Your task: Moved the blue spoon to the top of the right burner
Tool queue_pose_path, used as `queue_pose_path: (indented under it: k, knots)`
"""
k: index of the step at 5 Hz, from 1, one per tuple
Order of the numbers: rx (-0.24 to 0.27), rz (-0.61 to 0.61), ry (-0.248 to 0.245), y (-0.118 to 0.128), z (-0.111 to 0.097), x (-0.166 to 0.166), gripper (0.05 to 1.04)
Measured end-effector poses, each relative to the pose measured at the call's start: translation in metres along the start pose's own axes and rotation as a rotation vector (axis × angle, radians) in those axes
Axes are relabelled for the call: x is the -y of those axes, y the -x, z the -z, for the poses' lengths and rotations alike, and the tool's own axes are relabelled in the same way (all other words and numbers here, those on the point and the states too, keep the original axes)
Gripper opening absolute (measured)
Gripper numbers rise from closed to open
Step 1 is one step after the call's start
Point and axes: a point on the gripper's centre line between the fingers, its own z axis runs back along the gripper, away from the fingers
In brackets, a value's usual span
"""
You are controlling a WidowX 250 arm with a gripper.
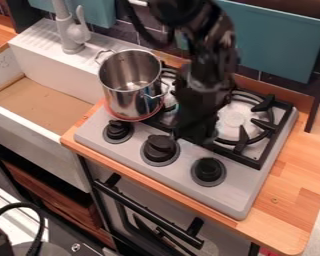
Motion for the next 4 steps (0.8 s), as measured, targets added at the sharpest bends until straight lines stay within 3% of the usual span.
queue_pose_path:
  k: [2, 4]
  knots:
    - [-0.044, 0.036, 0.028, -0.007, -0.028, 0.017, 0.075]
    - [-0.012, 0.004, 0.036, -0.016, -0.029, 0.053, 0.075]
